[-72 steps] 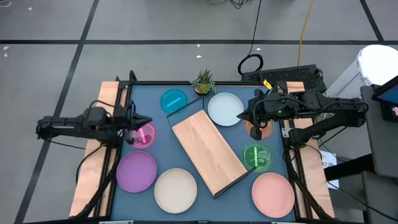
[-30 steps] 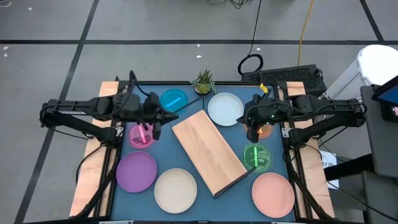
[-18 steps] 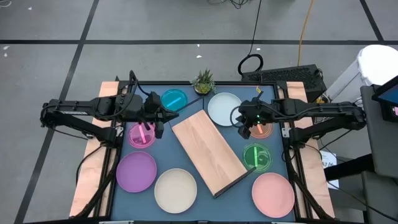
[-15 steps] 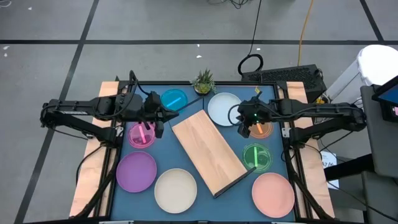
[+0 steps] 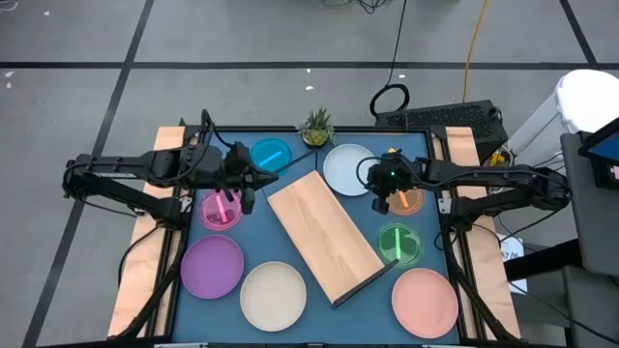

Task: Place and stack plates onto a shelf
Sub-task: Put the small orange plate on the shelf

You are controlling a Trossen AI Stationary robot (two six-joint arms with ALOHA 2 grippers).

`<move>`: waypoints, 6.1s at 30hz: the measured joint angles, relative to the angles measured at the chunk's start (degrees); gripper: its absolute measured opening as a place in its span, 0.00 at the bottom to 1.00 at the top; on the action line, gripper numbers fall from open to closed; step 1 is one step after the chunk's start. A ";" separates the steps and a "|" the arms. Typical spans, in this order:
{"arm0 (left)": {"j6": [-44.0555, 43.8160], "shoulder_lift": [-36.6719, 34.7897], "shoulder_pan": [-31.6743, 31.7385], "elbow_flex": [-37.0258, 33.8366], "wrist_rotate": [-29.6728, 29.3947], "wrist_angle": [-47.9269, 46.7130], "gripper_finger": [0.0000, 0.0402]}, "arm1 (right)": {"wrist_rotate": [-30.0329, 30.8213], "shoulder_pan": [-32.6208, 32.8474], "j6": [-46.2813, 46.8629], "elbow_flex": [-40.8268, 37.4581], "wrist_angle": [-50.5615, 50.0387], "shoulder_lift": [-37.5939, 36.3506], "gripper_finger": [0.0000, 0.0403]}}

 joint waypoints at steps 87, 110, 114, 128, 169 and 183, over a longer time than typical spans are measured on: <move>1.46 3.75 -0.02 -0.04 -0.47 -1.57 0.03 | 9.38 5.60 26.07 -13.50 -3.27 0.91 0.00; 2.97 3.75 -0.02 -0.04 -0.49 -1.95 0.03 | 12.55 5.60 30.70 -2.92 -24.96 -11.05 0.00; 2.95 3.75 -0.02 -0.04 -0.49 -1.97 0.03 | 15.52 5.86 28.36 0.53 -26.76 -11.12 0.00; -1.38 3.73 -0.15 -0.04 -0.47 -2.01 0.03 | 24.17 10.59 25.13 12.51 -32.03 -11.08 0.00; -7.57 3.73 -5.38 -0.04 0.51 -1.97 0.03 | 24.35 27.01 0.30 45.13 -37.10 9.95 0.00; -7.28 3.73 -5.38 -0.04 0.47 -1.98 0.03 | 19.35 27.79 -10.55 45.13 -28.85 13.73 0.00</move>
